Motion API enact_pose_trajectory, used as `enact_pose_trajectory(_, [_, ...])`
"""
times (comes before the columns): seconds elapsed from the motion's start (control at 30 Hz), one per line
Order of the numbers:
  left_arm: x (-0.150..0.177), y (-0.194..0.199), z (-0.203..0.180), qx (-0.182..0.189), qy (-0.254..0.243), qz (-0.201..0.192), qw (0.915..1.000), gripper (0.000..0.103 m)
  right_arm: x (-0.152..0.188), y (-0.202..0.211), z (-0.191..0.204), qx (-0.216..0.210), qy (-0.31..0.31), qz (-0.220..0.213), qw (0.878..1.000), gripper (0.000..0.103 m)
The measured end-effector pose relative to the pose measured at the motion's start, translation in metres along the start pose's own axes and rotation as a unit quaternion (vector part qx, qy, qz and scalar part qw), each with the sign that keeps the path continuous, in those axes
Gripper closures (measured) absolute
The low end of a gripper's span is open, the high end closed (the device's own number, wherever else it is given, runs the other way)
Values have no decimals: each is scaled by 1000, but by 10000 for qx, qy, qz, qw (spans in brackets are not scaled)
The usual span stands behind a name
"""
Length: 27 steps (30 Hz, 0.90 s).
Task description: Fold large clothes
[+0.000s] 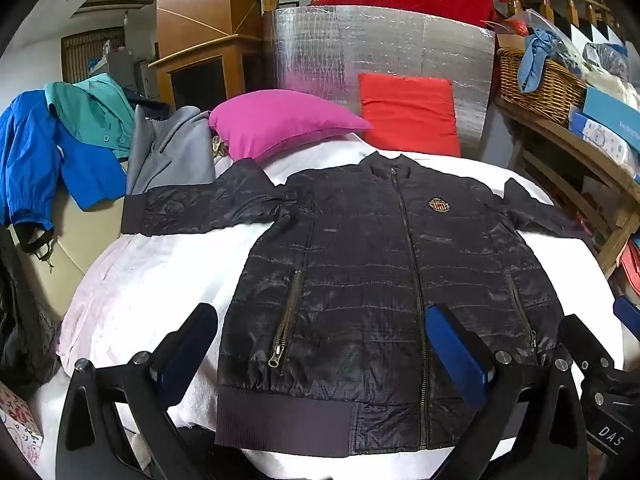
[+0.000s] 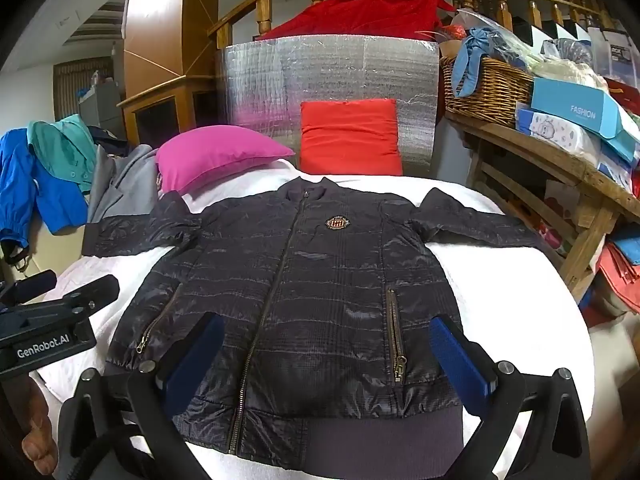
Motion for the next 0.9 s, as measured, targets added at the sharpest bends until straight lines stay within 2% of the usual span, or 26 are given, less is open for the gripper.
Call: enact_pose_trajectory(0.9, [0,1,2,11,30,17,10000,0,-1,2,0,-3,5,-44,10000,0])
Point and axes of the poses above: each gripper's, at about its wrist camera, not at the fingertips, and y roughly against the way its jaws point, z to its left, x to its underside, the point moved 1 cm from there along -y, roughly the way its jaws point, and after that the axes turned 4 degrees about y, right-handed, at the moved point
